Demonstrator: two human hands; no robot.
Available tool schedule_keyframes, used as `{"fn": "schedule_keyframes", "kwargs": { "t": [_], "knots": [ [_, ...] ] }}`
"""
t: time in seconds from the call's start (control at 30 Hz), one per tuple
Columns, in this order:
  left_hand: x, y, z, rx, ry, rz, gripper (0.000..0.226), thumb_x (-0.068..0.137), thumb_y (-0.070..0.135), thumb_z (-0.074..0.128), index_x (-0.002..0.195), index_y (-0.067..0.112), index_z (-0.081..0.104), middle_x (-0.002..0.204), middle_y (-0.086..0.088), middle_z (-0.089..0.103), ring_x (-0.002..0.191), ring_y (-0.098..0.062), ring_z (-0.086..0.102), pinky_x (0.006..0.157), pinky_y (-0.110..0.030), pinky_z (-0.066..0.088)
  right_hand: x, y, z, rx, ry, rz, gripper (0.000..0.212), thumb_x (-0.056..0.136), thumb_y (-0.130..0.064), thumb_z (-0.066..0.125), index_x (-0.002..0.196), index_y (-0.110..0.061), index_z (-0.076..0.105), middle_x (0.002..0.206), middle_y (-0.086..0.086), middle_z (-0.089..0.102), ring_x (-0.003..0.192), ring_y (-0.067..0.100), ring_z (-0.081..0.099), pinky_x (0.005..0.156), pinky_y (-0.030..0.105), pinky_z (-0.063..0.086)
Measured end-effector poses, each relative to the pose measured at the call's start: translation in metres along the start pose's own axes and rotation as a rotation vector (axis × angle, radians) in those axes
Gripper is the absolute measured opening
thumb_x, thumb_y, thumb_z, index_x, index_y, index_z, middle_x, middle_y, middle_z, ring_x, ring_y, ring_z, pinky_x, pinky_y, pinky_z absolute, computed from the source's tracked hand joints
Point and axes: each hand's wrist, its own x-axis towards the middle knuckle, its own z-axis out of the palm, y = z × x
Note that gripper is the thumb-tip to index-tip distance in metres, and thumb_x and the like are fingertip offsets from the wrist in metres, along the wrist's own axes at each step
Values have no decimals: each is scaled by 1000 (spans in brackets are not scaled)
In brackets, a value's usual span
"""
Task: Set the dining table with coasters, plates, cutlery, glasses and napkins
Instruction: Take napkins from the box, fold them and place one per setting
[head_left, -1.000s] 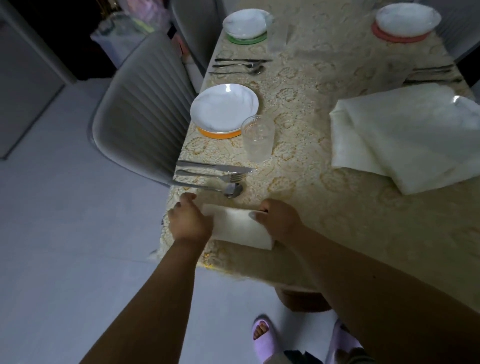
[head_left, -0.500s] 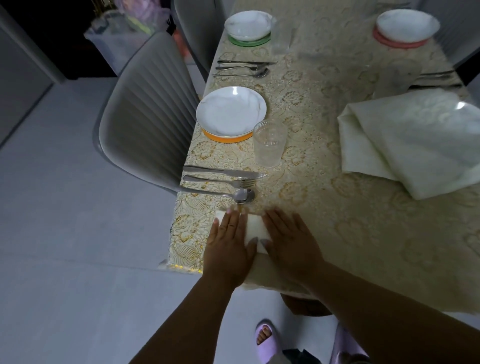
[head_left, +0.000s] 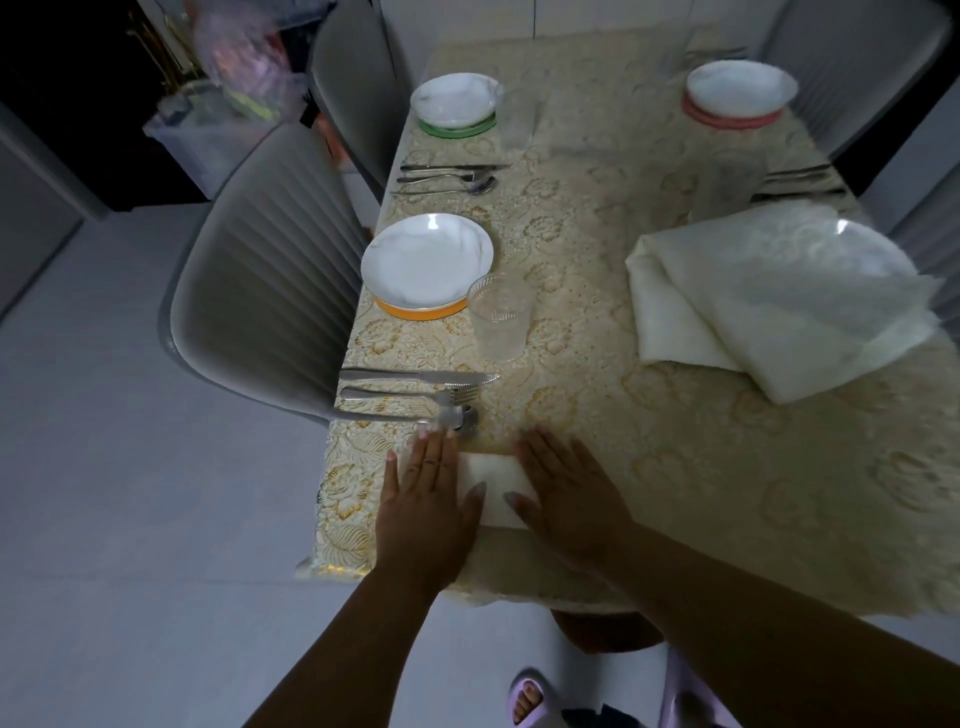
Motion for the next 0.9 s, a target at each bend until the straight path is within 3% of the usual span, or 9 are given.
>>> {"fn": "schedule_keyframes", "kwargs": {
  "t": [0.03,0.1,0.2,0.3,0.4,0.53,0.63,0.73,0.9],
  "knots": [
    [3,6,-5,3,17,5,85,85,63,-18,154,17,-1,161,-2,-4,146,-17,-14,118,-42,-10,0,4,-6,35,34,-4,88,83,-68,-13,151,-15,5,155,-4,-3,144,13,-6,117,38,-2],
    [11,22,-14,5,74,14,81,89,60,-12,154,16,5,160,-2,0,146,-17,-12,118,-41,-12,-1,16,-21,24,94,13,83,91,-63,-5,149,-12,25,155,4,26,144,18,18,114,42,16],
    [29,58,-29,-28,132,73,77,92,58,-2,153,13,14,160,-5,11,145,-17,-7,118,-40,-10,-3,52,-38,9,243,65,70,98,-52,12,134,-6,51,134,13,56,127,28,51,101,45,41],
    [51,109,-40,-46,83,165,82,85,59,-8,154,16,5,161,-2,3,142,-11,-18,118,-41,-11,-10,102,-63,142,510,310,57,92,-45,35,123,-4,59,120,17,62,113,34,58,98,42,43],
    [74,159,-44,-83,78,223,85,81,59,-13,154,18,6,162,0,3,144,-9,-15,117,-40,-13,-23,163,-95,365,699,714,45,89,-37,50,116,-3,60,112,19,63,107,36,55,94,41,42],
    [99,217,-41,-137,77,291,84,84,58,-5,153,15,15,161,-3,13,149,-15,3,116,-38,-12,-38,238,-122,549,756,1095,43,93,-34,56,121,-1,55,120,22,59,113,36,53,99,40,41],
    [114,253,-39,-177,62,335,86,83,58,-2,152,14,20,160,-4,18,149,-16,7,117,-38,-7,-37,265,-135,721,631,1116,43,94,-36,55,122,-3,57,124,18,59,114,32,54,94,34,41],
    [129,283,-40,-226,39,366,83,84,58,7,150,12,29,155,-7,30,147,-19,19,119,-41,3,-33,280,-147,778,581,1061,36,92,-32,59,110,-2,64,112,15,66,104,30,60,82,28,43],
    [154,330,-41,-470,94,287,58,91,43,59,140,14,46,140,-5,50,131,-19,41,107,-29,32,-29,288,-161,758,551,878,23,85,-29,68,91,-7,73,89,6,70,82,20,63,77,26,47]
  ]
}}
